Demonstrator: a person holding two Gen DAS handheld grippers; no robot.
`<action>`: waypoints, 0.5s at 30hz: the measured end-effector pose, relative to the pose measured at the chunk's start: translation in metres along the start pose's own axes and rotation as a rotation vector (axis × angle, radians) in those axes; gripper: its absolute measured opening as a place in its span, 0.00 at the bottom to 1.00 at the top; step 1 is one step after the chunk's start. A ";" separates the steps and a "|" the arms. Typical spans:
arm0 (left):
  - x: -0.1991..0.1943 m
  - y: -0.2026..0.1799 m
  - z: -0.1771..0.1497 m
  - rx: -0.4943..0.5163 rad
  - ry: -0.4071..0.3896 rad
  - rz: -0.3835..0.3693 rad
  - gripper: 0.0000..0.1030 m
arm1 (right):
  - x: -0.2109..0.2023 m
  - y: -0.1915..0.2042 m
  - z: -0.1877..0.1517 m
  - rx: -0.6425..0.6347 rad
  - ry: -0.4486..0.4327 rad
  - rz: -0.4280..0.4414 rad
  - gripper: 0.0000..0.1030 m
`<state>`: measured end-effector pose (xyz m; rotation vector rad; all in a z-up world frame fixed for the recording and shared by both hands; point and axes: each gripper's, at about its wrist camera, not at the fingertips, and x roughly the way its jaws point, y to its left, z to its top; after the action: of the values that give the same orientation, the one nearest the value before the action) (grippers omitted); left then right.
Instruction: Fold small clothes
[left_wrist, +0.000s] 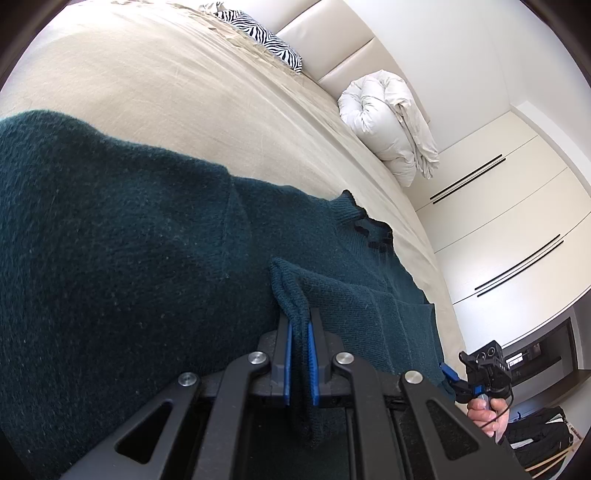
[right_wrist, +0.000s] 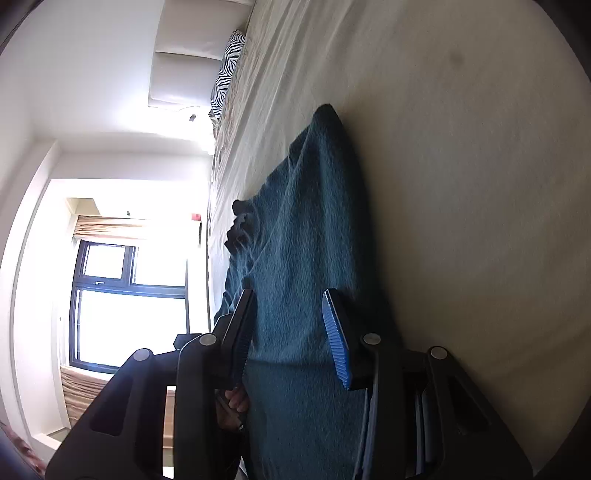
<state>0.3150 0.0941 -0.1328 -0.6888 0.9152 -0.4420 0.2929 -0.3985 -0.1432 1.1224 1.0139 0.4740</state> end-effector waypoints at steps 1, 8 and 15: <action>0.000 0.000 0.000 0.001 -0.001 0.000 0.10 | -0.002 -0.001 -0.008 -0.005 0.005 -0.005 0.35; 0.000 0.002 0.000 0.007 -0.009 -0.004 0.10 | -0.024 0.010 -0.047 -0.039 -0.003 -0.016 0.42; 0.002 0.004 -0.001 0.007 -0.016 -0.010 0.10 | -0.031 0.035 -0.024 -0.080 -0.057 0.042 0.48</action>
<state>0.3152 0.0953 -0.1369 -0.6901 0.8948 -0.4477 0.2623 -0.3959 -0.1000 1.0812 0.9154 0.5092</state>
